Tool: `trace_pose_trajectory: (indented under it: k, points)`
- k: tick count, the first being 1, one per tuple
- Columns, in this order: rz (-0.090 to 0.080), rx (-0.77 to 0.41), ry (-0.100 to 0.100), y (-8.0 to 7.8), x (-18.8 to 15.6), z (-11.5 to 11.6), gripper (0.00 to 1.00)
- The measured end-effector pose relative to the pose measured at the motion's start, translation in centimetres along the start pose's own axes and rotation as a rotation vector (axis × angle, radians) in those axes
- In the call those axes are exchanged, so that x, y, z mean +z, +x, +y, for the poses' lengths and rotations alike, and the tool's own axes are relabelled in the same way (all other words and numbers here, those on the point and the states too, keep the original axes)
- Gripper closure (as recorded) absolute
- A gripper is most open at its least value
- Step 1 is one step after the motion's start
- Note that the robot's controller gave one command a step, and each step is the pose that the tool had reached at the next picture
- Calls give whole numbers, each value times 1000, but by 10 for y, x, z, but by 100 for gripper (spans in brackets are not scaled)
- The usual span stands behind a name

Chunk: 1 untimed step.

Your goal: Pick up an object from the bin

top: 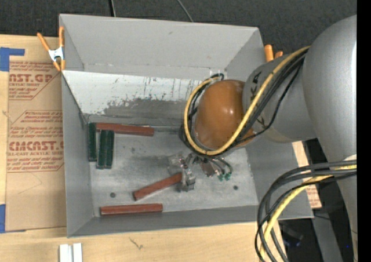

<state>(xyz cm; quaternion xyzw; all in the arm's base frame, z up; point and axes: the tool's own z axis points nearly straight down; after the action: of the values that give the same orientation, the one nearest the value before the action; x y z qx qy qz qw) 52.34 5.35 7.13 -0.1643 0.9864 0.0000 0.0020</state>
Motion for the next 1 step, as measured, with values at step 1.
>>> trace_pose_trajectory:
  k: [1]
  points:
    - [8, -99, -3, -9, -24, -10, 100]
